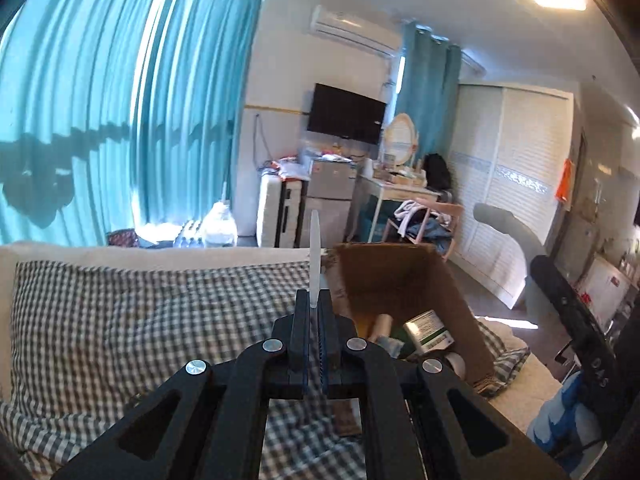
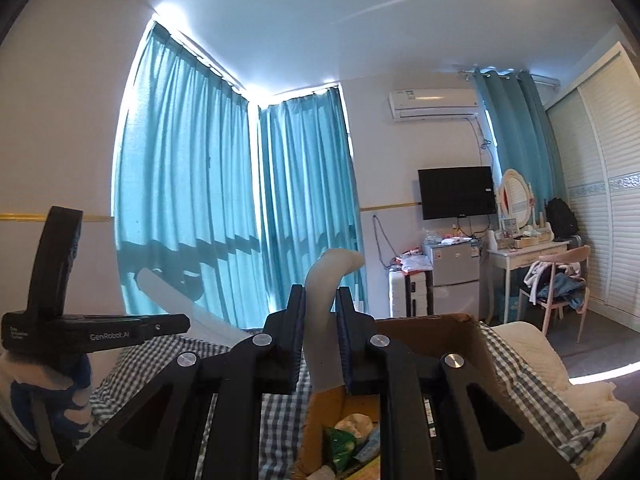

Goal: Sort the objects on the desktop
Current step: 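Lift the comb and white cylinder and carry them over the cardboard box, then open both tools over the box to drop the comb and cylinder, then move both open tools back to the bead bracelet on the blanket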

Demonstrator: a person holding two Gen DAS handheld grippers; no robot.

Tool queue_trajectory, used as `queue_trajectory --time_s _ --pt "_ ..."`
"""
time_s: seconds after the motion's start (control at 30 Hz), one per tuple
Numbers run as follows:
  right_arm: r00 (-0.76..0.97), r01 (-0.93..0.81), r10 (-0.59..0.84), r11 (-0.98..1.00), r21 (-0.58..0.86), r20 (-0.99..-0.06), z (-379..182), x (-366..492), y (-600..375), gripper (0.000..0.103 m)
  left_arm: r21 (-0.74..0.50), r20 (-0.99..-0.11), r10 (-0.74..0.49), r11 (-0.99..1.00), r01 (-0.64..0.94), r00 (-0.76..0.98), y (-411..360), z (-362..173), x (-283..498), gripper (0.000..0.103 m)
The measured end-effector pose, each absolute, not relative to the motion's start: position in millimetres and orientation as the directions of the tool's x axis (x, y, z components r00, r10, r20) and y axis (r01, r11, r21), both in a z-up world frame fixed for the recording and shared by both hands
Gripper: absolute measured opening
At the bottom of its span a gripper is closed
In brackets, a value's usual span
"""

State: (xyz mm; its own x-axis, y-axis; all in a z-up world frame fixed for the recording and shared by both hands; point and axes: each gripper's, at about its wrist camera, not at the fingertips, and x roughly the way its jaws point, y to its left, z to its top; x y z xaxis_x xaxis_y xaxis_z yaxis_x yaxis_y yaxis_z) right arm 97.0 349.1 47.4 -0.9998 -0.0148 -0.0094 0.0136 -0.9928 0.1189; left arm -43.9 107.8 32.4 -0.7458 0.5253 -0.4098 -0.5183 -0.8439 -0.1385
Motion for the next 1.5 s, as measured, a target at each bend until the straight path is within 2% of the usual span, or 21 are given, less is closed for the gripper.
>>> queue_trajectory --time_s 0.23,0.47,0.67,0.7,0.8,0.97,1.07,1.13,1.2,1.27,1.33,1.4,1.47,1.5 --pt "-0.99 -0.071 0.051 -0.987 0.144 -0.135 28 82 397 0.014 -0.056 -0.44 0.563 -0.794 -0.605 -0.699 182 32 -46 0.003" --pt "-0.957 -0.123 0.071 -0.977 0.172 -0.28 -8 54 426 0.015 -0.039 -0.507 0.572 -0.762 -0.646 -0.644 242 3 -68 0.003" --pt "-0.923 -0.136 0.065 -0.977 0.165 -0.379 -37 29 433 0.019 -0.037 -0.559 0.544 -0.77 -0.637 -0.625 265 -31 -90 0.003" --pt "-0.916 -0.16 0.092 -0.977 0.145 -0.391 -40 26 431 0.023 -0.039 -0.56 0.542 -0.773 -0.633 -0.627 265 -35 -92 0.004" --pt "-0.91 -0.168 0.106 -0.978 0.124 -0.4 -40 22 424 0.024 -0.066 -0.563 0.543 -0.781 -0.621 -0.623 258 -39 -97 0.006" --pt "-0.918 -0.158 0.116 -0.984 0.082 -0.38 -31 29 409 0.024 -0.099 -0.537 0.537 -0.806 -0.583 -0.651 232 -35 -94 0.024" --pt "-0.928 -0.157 0.123 -0.985 0.069 -0.351 -22 36 401 0.024 -0.125 -0.508 0.534 -0.822 -0.556 -0.676 205 -28 -90 0.044" --pt "-0.937 -0.155 0.126 -0.986 0.064 -0.326 -15 41 395 0.025 -0.131 -0.489 0.522 -0.836 -0.533 -0.698 189 -22 -87 0.075" --pt "-0.948 -0.149 0.12 -0.986 0.075 -0.295 -6 46 389 0.028 -0.129 -0.471 0.494 -0.858 -0.497 -0.731 172 -17 -80 0.088" --pt "-0.959 -0.137 0.109 -0.986 0.092 -0.262 2 52 383 0.038 -0.12 -0.458 0.473 -0.872 -0.475 -0.753 157 -10 -74 0.09" --pt "-0.967 -0.128 0.102 -0.987 0.099 -0.233 9 56 375 0.055 -0.103 -0.443 0.448 -0.886 -0.452 -0.777 144 -4 -66 0.099" --pt "-0.974 -0.117 0.095 -0.988 0.098 -0.206 16 61 366 0.058 -0.084 -0.413 0.415 -0.904 -0.42 -0.811 129 3 -58 0.103" --pt "-0.979 -0.109 0.091 -0.99 0.091 -0.181 22 65 355 0.065 -0.075 -0.392 0.392 -0.915 -0.395 -0.832 113 10 -52 0.103" --pt "-0.982 -0.106 0.09 -0.991 0.088 -0.166 25 67 349 0.072 -0.077 -0.387 0.388 -0.918 -0.39 -0.837 106 13 -50 0.103"
